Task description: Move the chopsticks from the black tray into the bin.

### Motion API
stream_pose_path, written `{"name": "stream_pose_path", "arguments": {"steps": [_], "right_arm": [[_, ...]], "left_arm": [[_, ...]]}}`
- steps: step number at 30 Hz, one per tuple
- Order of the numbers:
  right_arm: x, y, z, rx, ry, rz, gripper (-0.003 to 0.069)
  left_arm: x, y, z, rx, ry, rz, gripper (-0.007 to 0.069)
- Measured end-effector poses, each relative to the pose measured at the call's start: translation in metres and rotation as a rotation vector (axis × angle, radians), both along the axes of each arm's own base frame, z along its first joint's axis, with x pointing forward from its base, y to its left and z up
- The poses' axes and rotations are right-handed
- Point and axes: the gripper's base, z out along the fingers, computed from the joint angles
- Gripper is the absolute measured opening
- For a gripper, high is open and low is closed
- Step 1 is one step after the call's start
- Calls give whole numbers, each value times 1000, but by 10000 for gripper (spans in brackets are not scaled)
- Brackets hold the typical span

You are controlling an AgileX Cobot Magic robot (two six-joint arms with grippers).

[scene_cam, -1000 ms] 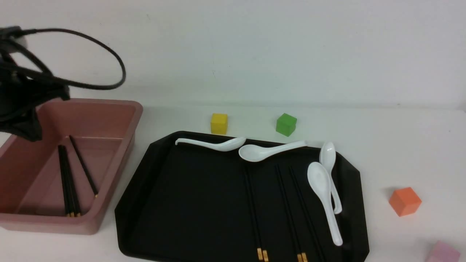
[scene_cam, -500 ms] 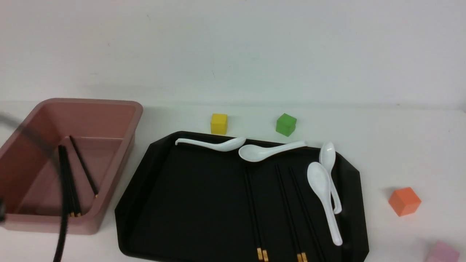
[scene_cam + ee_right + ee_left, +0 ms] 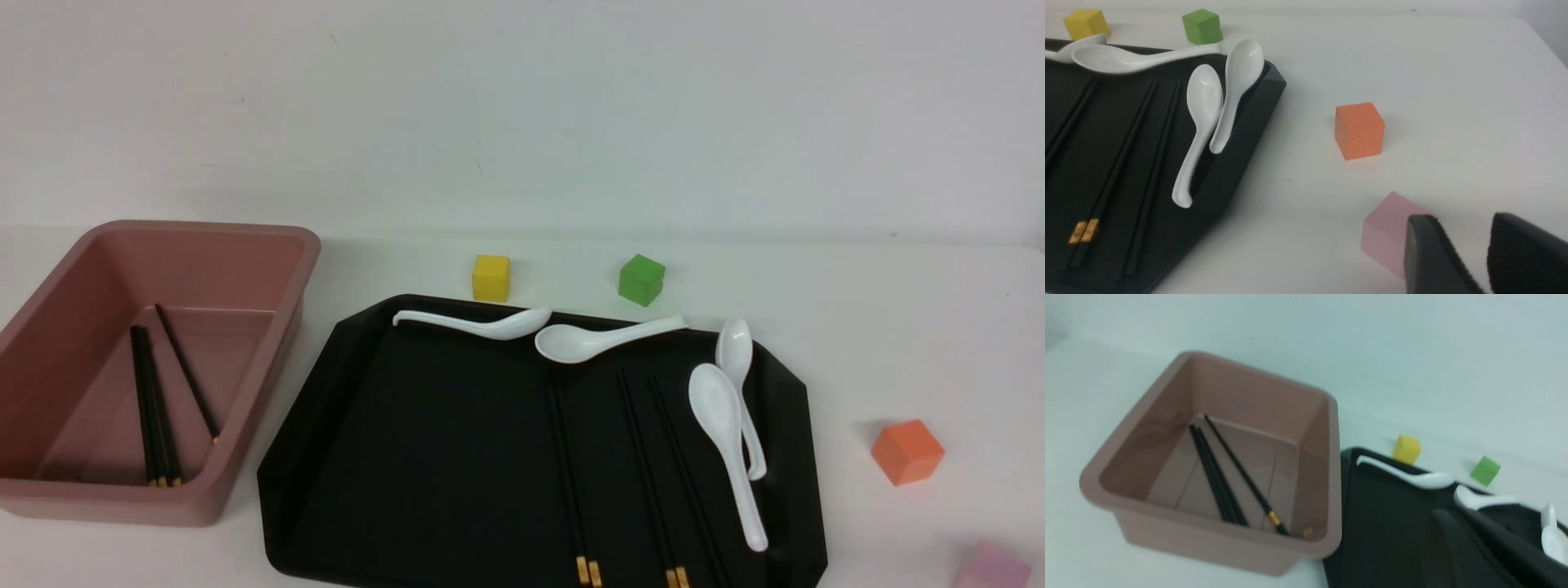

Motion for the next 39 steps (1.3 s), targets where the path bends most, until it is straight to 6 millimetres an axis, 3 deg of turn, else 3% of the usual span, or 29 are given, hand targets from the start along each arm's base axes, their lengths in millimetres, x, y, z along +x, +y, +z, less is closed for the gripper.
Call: {"name": "stream_pose_path", "arguments": {"steps": [23,26,30,31,34,39], "right_arm": [[0,0,0,0,0,0,240],[0,0,0,0,0,0,240],[0,0,0,0,0,0,240],[0,0,0,0,0,0,240],[0,0,0,0,0,0,240],[0,0,0,0,0,0,240]], "left_arm": [[4,1,-5,-8,-16,6,-13],[11,1,-16,-42,-43,17,-13],[19,4,-54,-111,-23,50,-12],[20,4,-56,-108,-21,51,-12],[23,3,-85,-84,43,27,-12],[24,0,-109,-45,113,-44,-11]]}}
